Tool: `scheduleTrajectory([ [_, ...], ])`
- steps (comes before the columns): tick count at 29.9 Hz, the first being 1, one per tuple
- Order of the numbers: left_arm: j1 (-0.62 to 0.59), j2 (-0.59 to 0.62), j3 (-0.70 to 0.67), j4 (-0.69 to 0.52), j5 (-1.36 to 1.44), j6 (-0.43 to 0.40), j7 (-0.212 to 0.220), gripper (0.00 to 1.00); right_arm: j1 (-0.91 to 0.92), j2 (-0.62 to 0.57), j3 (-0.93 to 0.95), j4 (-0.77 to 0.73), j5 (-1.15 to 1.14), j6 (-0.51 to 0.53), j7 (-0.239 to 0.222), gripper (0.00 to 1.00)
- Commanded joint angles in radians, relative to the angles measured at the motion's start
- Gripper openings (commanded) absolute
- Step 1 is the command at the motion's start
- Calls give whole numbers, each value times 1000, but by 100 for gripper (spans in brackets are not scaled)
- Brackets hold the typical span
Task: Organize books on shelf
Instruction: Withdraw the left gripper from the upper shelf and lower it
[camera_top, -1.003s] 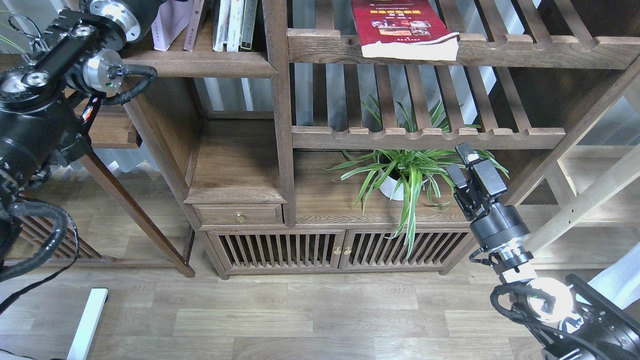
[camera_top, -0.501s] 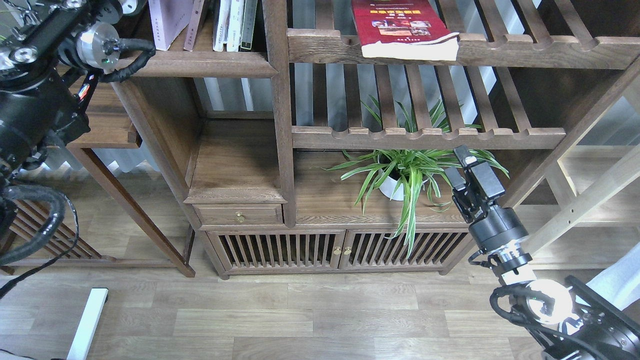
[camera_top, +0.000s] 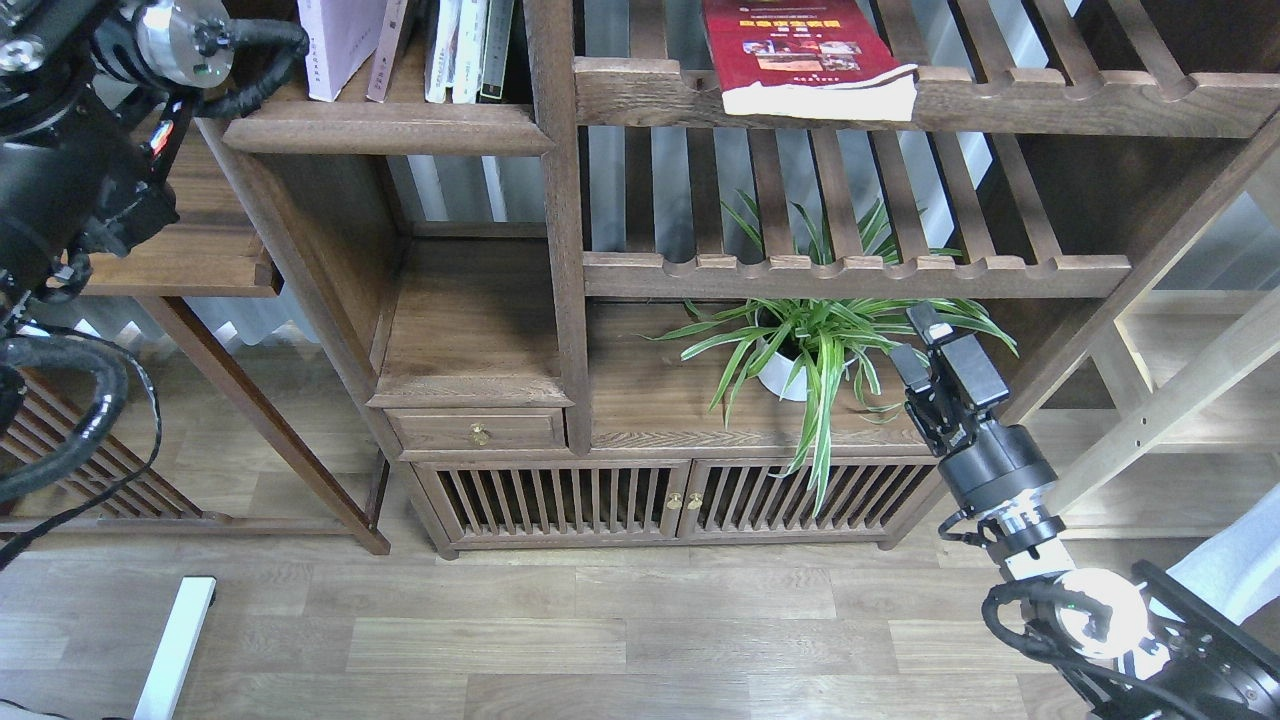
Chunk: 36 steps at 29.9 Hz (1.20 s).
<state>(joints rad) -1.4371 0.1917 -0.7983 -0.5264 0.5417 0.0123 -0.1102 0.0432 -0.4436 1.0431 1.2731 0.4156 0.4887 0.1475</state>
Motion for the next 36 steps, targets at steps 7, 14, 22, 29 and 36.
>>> scheduleTrajectory([
  [7,-54,2,-5,-1,-55,0,-20,35,0,-12,0,0,0,0,0,91],
  [14,-49,5,-9,-49,-95,-3,-42,40,6,-12,3,0,0,0,0,91],
  [22,-35,20,-7,-60,-164,-21,-88,48,7,-14,17,-1,0,0,1,91],
  [29,-19,20,-7,-67,-253,-153,-123,56,4,-32,21,-1,2,0,6,91],
  [36,18,38,-9,-130,-365,-218,-174,63,4,-30,46,0,3,0,6,91],
])
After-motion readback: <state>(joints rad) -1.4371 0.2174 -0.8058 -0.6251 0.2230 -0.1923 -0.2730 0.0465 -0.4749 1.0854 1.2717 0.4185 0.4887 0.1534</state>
